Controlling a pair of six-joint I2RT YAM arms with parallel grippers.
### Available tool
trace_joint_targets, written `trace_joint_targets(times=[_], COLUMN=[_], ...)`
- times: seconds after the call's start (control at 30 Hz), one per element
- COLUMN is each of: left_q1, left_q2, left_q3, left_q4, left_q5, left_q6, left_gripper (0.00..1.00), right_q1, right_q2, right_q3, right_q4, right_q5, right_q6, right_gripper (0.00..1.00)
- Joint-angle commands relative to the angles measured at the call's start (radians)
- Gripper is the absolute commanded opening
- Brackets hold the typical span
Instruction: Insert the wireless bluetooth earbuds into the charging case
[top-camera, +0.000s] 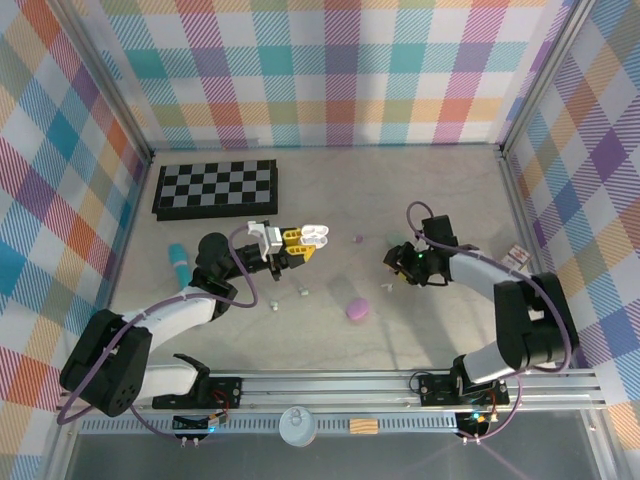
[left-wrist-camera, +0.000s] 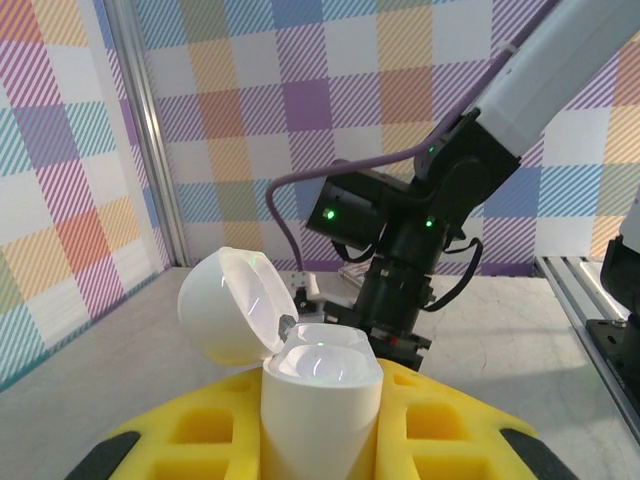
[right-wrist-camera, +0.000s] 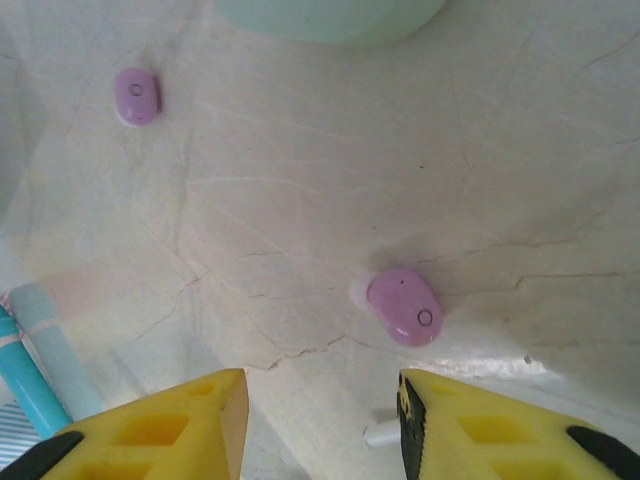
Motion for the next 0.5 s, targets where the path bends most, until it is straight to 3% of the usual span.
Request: trace_joint_targets(times=[0.0,0.47], left_q1=[-0.011,-0.012], left_q2=[-0.027,-0.018], left_q3=[0.018,0.03], left_q4=[-0.004,-0.009], left_q5=[0.005,0.011], left_q6=[0.044,0.047], left_gripper=[0.0,0.0], right_q1=[0.003,0.003], right_q2=[-0.057,-0.027], right_q3=[-0.047,-0.116], right_q4=[-0.047,0.053], right_q5=[0.012,-0.064], right_q6=[-0.048,-0.069], right_gripper=[0.44,0.44])
